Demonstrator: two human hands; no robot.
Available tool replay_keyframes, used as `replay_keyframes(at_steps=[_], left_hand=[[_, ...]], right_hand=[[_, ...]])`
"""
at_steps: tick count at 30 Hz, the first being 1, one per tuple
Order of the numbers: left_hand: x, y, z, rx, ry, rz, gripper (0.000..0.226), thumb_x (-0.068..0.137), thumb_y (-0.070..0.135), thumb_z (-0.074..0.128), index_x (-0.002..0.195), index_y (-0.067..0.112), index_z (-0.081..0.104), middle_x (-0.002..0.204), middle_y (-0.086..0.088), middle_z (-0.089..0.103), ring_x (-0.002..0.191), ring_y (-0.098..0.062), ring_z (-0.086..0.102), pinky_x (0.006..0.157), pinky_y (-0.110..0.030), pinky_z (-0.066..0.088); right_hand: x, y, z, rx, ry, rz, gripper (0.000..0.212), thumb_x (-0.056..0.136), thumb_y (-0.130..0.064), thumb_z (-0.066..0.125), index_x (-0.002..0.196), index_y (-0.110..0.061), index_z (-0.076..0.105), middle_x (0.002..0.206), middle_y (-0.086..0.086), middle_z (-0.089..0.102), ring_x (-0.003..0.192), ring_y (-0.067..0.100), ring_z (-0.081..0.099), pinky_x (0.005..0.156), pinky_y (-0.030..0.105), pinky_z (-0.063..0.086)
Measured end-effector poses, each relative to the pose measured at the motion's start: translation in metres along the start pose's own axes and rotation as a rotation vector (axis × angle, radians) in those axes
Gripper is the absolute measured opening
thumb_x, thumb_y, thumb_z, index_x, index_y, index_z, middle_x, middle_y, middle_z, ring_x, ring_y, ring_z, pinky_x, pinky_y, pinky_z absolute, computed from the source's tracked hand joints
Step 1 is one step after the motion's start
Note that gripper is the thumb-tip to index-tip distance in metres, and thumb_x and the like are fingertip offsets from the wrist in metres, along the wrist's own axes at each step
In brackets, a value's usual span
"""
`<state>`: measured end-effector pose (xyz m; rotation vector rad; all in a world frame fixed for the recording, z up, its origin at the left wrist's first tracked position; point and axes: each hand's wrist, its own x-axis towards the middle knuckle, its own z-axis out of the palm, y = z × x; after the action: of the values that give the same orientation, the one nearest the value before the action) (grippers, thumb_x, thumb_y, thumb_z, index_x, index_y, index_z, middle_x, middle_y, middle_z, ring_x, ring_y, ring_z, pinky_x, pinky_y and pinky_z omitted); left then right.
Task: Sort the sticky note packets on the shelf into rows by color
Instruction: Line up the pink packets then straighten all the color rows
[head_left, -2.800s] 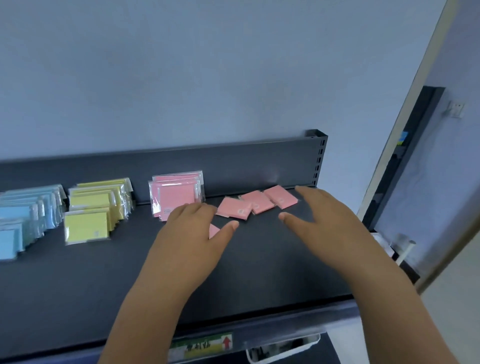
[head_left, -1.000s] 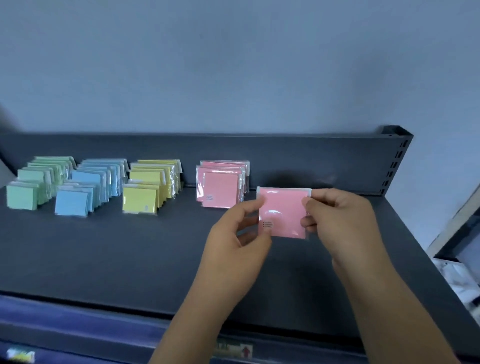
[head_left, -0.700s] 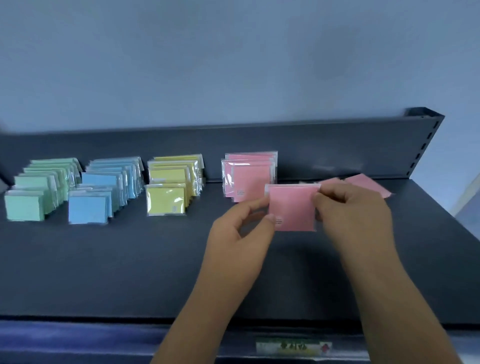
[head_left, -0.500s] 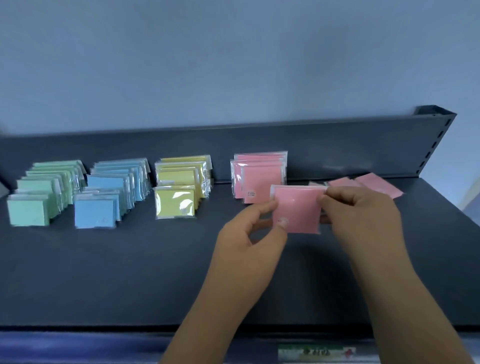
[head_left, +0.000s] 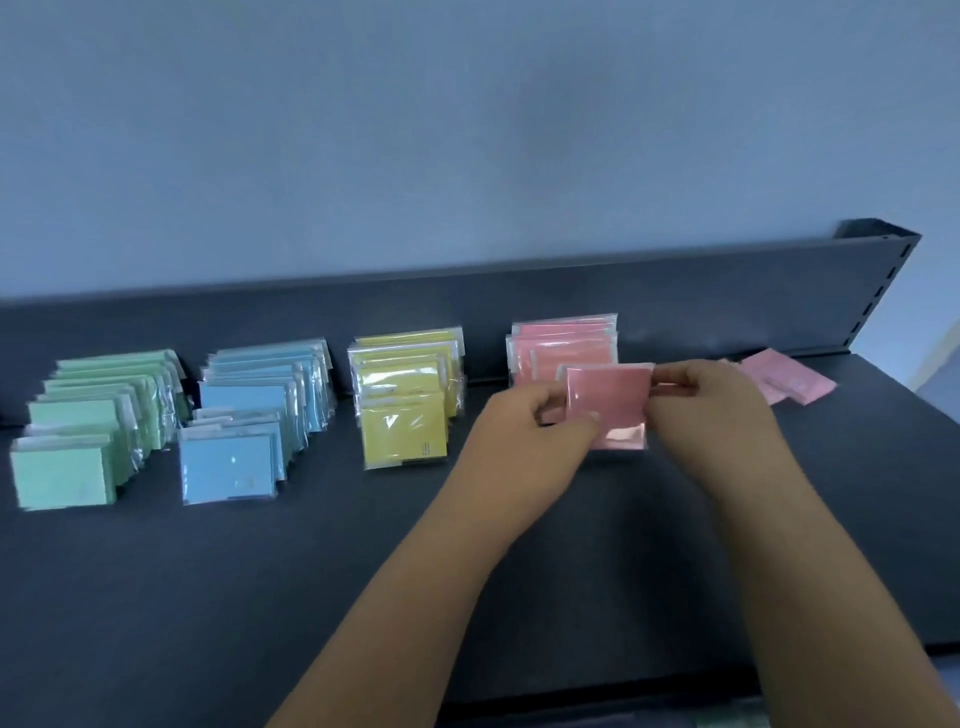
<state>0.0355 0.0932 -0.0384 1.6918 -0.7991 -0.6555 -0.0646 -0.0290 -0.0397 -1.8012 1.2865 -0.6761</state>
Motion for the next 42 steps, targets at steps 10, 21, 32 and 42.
replay_keyframes(at_steps=[10, 21, 32, 42], left_hand=[[0.039, -0.001, -0.025, 0.005, -0.107, -0.121, 0.022, 0.084, 0.02, 0.064, 0.103, 0.03, 0.064, 0.102, 0.013, 0.069, 0.094, -0.012, 0.07, 0.096, -0.047, 0.058], [0.038, -0.002, -0.038, 0.716, -0.063, 0.349, 0.05, 0.094, 0.065, 0.033, 0.114, 0.025, 0.056, 0.116, 0.006, 0.061, 0.104, -0.021, 0.058, 0.088, -0.046, 0.051], [0.023, 0.007, -0.053, 1.164, 0.014, 0.274, 0.089, 0.086, 0.079, 0.001, 0.15, 0.033, 0.041, 0.152, 0.004, 0.048, 0.149, -0.025, 0.03, 0.117, -0.047, 0.033], [0.002, 0.021, 0.028, 1.2, 0.098, 0.233, 0.084, 0.09, 0.074, 0.004, 0.148, 0.028, 0.044, 0.147, 0.003, 0.052, 0.141, -0.024, 0.039, 0.111, -0.047, 0.038]], right_hand=[[0.003, -0.037, 0.023, -0.14, -0.054, 0.065, 0.02, 0.082, -0.017, 0.059, 0.089, 0.001, 0.066, 0.071, 0.012, 0.057, 0.067, 0.022, 0.048, 0.063, 0.033, 0.037], [0.01, -0.031, 0.011, -0.261, -0.066, -0.053, 0.066, 0.093, -0.039, 0.063, 0.155, -0.038, 0.038, 0.153, -0.004, 0.048, 0.137, 0.023, 0.047, 0.103, 0.041, 0.042], [-0.025, -0.025, 0.014, -0.492, 0.001, -0.292, 0.064, 0.099, -0.063, 0.041, 0.156, -0.035, 0.034, 0.163, -0.008, 0.033, 0.157, 0.014, 0.015, 0.118, 0.044, 0.029], [-0.015, 0.027, -0.065, -0.509, -0.012, -0.287, 0.066, 0.098, -0.063, 0.043, 0.154, -0.029, 0.038, 0.16, -0.01, 0.037, 0.146, 0.015, 0.037, 0.109, 0.042, 0.04]])
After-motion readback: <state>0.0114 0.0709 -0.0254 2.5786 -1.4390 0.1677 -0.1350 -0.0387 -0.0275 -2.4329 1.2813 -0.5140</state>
